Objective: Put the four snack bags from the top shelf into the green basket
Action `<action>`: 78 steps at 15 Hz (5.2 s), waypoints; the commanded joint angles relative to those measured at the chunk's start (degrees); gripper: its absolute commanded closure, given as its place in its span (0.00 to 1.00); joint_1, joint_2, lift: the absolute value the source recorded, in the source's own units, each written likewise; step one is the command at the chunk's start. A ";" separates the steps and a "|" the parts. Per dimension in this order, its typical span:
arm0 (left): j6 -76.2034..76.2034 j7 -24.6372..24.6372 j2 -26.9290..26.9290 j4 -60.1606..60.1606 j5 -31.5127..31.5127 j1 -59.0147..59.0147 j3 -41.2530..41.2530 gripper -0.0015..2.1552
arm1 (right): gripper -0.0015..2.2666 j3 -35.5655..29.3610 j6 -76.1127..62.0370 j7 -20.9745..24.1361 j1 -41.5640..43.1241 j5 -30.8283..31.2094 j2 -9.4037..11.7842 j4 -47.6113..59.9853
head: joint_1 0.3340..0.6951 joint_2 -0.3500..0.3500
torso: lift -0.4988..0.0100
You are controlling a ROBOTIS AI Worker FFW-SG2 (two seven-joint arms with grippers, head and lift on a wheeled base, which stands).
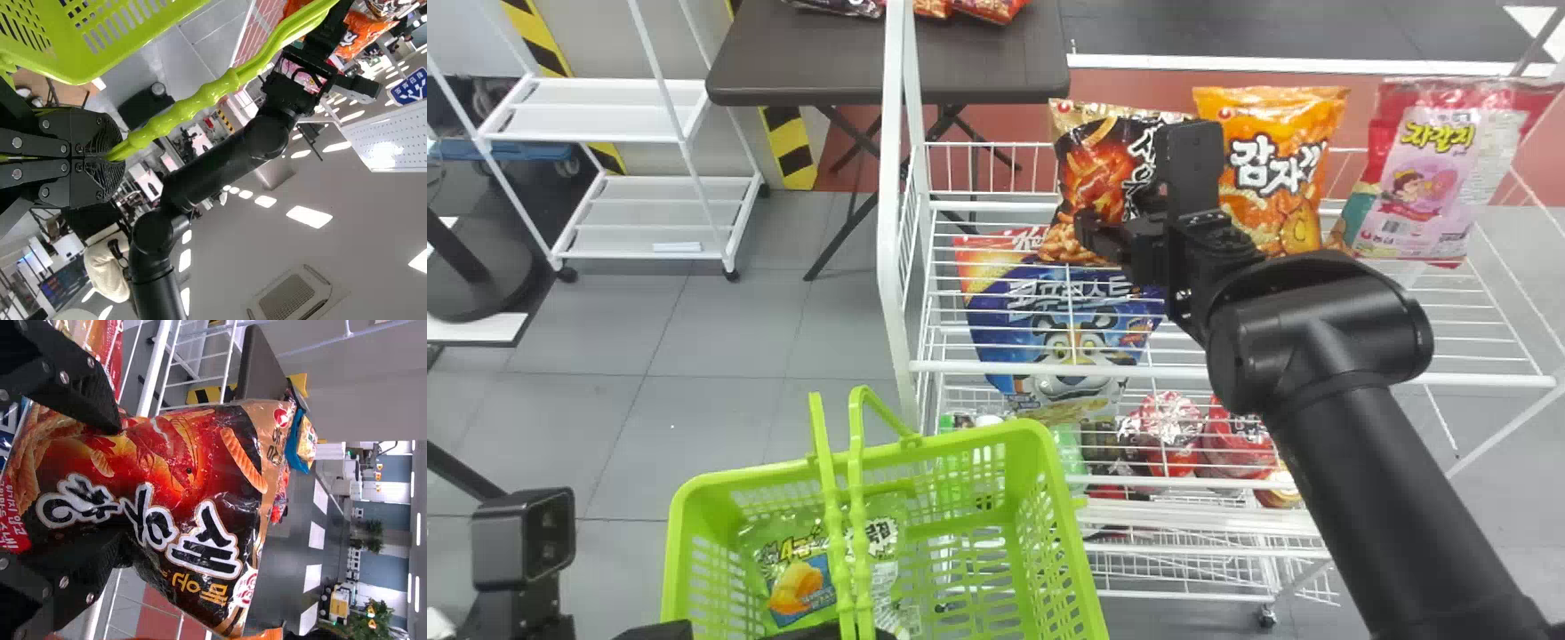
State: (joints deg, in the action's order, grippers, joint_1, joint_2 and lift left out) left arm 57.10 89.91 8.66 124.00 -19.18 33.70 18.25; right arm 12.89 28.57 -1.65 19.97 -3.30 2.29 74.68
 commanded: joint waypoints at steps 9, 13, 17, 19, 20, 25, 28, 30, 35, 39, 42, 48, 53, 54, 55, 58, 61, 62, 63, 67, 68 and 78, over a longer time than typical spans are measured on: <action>-0.01 0.66 0.84 -0.34 -0.78 0.05 0.21 1.00 | 0.99 -2.34 -0.66 -5.12 -8.45 -1.53 0.43 14.17 | 1.00 0.54 | 0.97; -0.01 0.66 1.01 -0.25 -0.95 0.40 0.38 1.00 | 0.99 -2.16 1.98 -7.49 -12.41 -2.41 0.43 23.67 | 1.00 0.56 | 0.97; -0.01 0.66 1.01 -0.07 -1.21 0.49 0.74 1.00 | 0.99 -0.76 19.73 -7.67 -19.88 -4.87 0.52 40.01 | 1.00 0.62 | 0.97; -0.01 0.66 1.10 -0.07 -1.21 0.23 0.91 1.00 | 0.99 -0.32 30.45 -7.67 -23.92 -6.28 0.61 47.84 | 1.00 0.65 | 0.97; -0.01 0.66 1.10 0.01 -1.21 0.14 1.00 1.00 | 0.99 0.03 35.03 -7.67 -25.85 -6.36 0.61 51.61 | 1.00 0.69 | 0.97; -0.01 0.66 1.10 0.10 -0.95 -0.12 0.65 1.00 | 0.99 -0.32 45.40 -8.19 -33.68 -14.19 2.19 66.56 | 1.00 0.80 | 0.97; -0.01 0.66 1.10 0.10 -0.95 -0.12 0.65 1.00 | 0.99 0.65 51.90 -8.98 -35.26 -16.65 2.28 69.90 | 1.00 0.85 | 0.97; -0.01 0.66 1.10 0.10 -1.04 -0.12 0.65 1.00 | 0.99 2.84 59.46 -9.51 -34.91 -16.65 2.54 69.90 | 1.00 0.92 | 0.97; 0.17 0.66 0.92 0.10 -1.04 -0.30 0.47 1.00 | 0.59 7.15 61.51 -9.69 -33.06 -15.68 5.53 67.61 | 1.00 1.00 | 0.97; 0.17 0.66 0.84 0.10 -0.95 -0.39 0.21 1.00 | 0.01 6.01 61.51 -11.27 -32.62 -17.61 5.62 65.85 | 1.00 1.00 | 0.97; 0.17 0.66 0.92 0.10 -1.13 -0.30 0.30 1.00 | 0.02 1.53 61.51 -12.32 -32.45 -20.08 5.53 65.50 | 1.00 1.00 | 0.97; -0.01 0.66 1.28 0.19 -1.74 0.23 0.74 1.00 | 0.03 -12.54 41.53 -11.80 -25.85 -8.12 5.35 56.36 | 1.00 0.66 | 0.97; -0.01 0.66 1.54 0.01 -2.09 0.32 0.91 1.00 | 0.03 -19.04 32.39 -11.89 -15.84 -1.09 5.44 42.12 | 1.00 0.34 | 0.97; -0.01 0.66 1.63 0.01 -2.09 0.32 0.91 1.00 | 0.03 -19.57 31.16 -12.15 -13.64 -0.04 5.44 38.61 | 1.00 0.31 | 0.97; -0.01 0.66 1.54 0.01 -2.09 0.32 0.91 1.00 | 0.03 -19.48 29.93 -12.32 -11.09 0.93 5.44 34.21 | 1.00 0.28 | 0.97; -0.01 0.66 1.54 -0.16 -2.09 0.32 0.82 1.00 | 0.03 -17.63 22.90 -12.32 -4.59 4.01 5.26 20.41 | 1.00 0.21 | 0.97; -0.54 0.66 1.54 -0.78 -2.09 0.32 0.82 1.00 | 0.05 -15.52 19.56 -12.32 0.42 6.56 5.00 9.25 | 1.00 0.22 | 0.97; -0.71 0.66 1.54 -0.95 -2.09 0.32 0.91 1.00 | 0.16 -14.82 19.56 -12.32 1.04 7.52 4.91 7.76 | 1.00 0.23 | 0.97; -0.71 0.66 1.54 -1.13 -2.09 0.32 1.00 1.00 | 0.36 -14.73 18.85 -12.41 1.04 7.70 4.91 7.76 | 1.00 0.23 | 0.97; -0.89 0.66 1.63 -1.22 -2.18 0.32 1.09 1.00 | 0.99 -16.05 17.80 -11.80 -2.21 6.99 4.47 11.71 | 1.00 0.24 | 0.97; -0.89 0.66 1.63 -1.04 -2.18 0.32 1.00 1.00 | 0.99 -16.75 17.62 -11.89 -3.44 6.38 4.47 13.73 | 1.00 0.24 | 0.97; -0.89 0.66 1.98 -0.95 -2.18 0.05 1.18 1.00 | 0.99 -18.25 42.41 -13.64 -26.47 -12.69 4.47 60.76 | 1.00 0.34 | 0.97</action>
State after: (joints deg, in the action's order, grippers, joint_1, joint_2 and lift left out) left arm 56.21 89.91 10.64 123.09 -21.34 33.90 19.42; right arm -5.62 64.54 -15.33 -4.11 -12.43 6.77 128.90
